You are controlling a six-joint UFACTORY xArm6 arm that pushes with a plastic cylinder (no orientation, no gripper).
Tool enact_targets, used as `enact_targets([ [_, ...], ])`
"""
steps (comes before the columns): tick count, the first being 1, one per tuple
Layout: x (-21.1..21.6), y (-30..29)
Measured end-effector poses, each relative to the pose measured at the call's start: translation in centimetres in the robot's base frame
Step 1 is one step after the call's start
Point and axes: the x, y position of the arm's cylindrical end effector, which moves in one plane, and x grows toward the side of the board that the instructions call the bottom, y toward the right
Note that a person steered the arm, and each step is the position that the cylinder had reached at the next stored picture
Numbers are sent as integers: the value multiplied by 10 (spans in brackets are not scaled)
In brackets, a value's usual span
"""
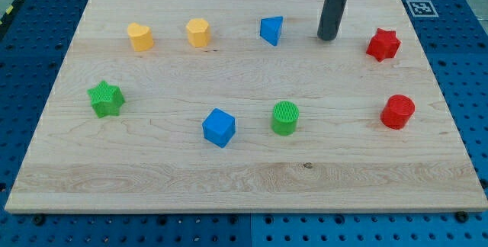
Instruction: Drag the red circle and green circle to the bottom right
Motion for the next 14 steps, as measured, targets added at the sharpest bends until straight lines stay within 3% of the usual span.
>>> enact_targets([
  [3,108,47],
  [5,132,96],
  [6,124,80],
  [7,148,61],
  [8,193,79],
  [9,205,83],
  [11,158,71],
  [13,190,100],
  [14,182,88],
])
